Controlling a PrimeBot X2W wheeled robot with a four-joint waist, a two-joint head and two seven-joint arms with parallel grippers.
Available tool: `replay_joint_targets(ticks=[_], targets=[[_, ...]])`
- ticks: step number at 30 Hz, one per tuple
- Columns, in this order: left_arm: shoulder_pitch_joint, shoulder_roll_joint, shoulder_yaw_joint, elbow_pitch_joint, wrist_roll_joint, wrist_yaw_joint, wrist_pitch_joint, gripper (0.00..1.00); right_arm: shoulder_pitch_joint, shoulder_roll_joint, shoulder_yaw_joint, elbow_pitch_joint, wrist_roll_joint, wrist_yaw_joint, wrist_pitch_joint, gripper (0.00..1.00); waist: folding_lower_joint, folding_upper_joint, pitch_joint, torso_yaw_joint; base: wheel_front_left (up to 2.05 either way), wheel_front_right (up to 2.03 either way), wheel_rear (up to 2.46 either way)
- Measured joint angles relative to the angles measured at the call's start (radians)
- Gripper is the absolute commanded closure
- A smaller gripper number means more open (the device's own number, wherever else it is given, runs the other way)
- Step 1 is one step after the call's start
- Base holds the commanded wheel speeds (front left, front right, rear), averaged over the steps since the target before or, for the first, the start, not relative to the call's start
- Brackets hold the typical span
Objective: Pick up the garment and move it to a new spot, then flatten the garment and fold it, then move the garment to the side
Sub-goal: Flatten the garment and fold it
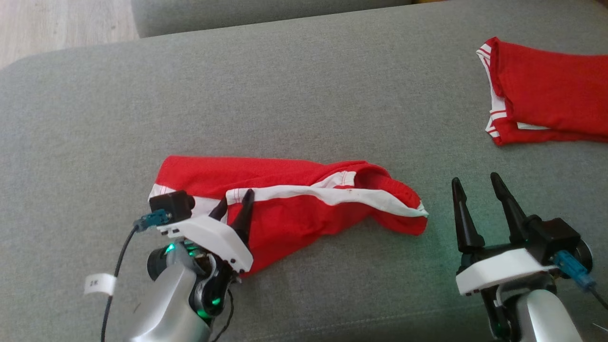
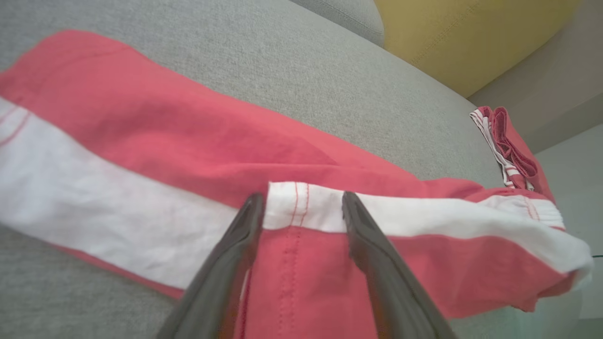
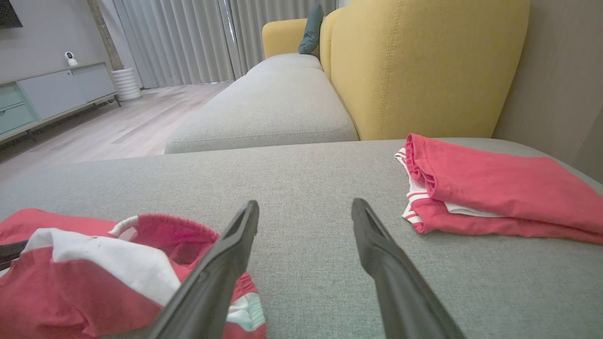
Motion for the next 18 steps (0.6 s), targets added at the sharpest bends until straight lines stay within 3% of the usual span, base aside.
replay_joint_targets(ticks=[1,2,4,6,8,18], targets=[[0.003,0.001,-0.004,-0.005,0.000,0.003,0.003,0.11,0.000,0.000,0.000,0.000,0.000,0.000,0.000,0.00,0.0000,0.0000,0.000,0.001,0.00,0.00,0.00],[0.008,0.002,-0.008,-0.012,0.000,0.007,0.006,0.16,0.000,0.000,0.000,0.000,0.000,0.000,0.000,0.00,0.0000,0.0000,0.000,0.002,0.00,0.00,0.00],[0.020,0.003,-0.012,-0.022,0.000,0.008,0.011,0.49,0.000,0.000,-0.001,0.000,0.000,0.000,0.000,0.00,0.0000,0.0000,-0.001,0.004,0.00,0.00,0.00],[0.026,0.004,-0.013,-0.026,0.000,0.016,0.012,0.66,0.000,0.000,0.000,0.000,0.000,0.000,0.000,0.00,0.0000,0.0000,-0.002,0.004,0.00,0.00,0.00],[0.028,0.005,-0.013,-0.033,0.000,0.016,0.016,1.00,0.000,0.000,0.000,0.000,0.000,0.000,0.000,0.00,0.0000,0.0000,-0.001,0.004,0.00,0.00,0.00],[0.033,0.020,-0.012,-0.100,0.004,0.025,-0.038,1.00,0.000,0.000,-0.014,0.002,-0.004,0.000,0.000,0.00,0.0000,0.0000,-0.009,0.013,0.00,0.00,0.00]])
